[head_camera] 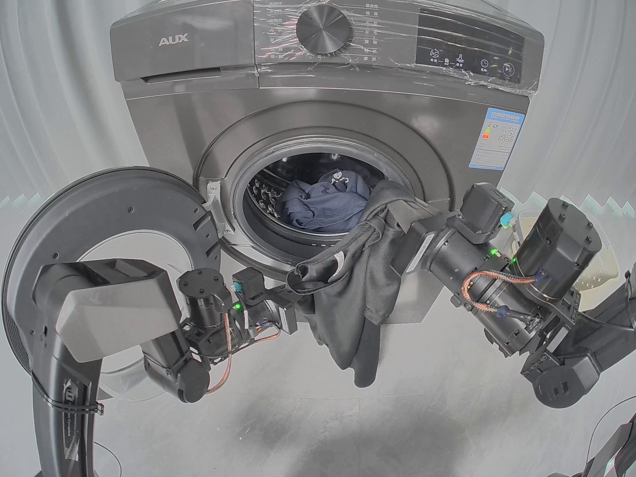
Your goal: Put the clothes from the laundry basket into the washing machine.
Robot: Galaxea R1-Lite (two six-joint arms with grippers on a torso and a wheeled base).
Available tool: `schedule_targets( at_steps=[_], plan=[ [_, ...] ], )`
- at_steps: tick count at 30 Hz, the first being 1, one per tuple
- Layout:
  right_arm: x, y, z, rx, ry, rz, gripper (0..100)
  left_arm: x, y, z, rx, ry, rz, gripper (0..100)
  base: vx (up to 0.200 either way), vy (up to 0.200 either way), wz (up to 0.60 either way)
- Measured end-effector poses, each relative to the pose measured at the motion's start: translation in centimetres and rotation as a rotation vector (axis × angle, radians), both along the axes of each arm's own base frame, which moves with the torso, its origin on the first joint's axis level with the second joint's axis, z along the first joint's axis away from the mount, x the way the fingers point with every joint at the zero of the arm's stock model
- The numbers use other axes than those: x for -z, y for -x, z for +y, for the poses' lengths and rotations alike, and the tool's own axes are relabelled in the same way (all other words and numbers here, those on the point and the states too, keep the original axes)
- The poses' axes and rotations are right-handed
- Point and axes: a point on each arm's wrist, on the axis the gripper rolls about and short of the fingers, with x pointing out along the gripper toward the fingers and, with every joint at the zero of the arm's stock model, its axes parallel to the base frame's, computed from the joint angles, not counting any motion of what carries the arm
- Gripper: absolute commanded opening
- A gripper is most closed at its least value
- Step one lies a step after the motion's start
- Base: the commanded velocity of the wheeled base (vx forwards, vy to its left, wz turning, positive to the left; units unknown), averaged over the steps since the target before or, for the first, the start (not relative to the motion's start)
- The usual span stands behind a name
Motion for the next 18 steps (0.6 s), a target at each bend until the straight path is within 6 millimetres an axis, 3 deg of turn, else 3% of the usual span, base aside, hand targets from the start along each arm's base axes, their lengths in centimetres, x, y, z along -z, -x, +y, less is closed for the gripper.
schedule_targets(
  at_steps=[8, 18],
  plan=[
    [0.8, -0.4, -1.4, 0.035, 0.021, 0.022, 0, -5.0, 3.7, 2.5, -0.01, 0.018, -0.034, 0, 0.0, 0.0, 0.0],
    [1.0, 0.6, -2.9, 0.024, 0.007, 0.001, 0, -10.7, 8.9, 6.3, -0.032, 0.049, -0.135, 0, 0.0, 0.0, 0.0]
  ],
)
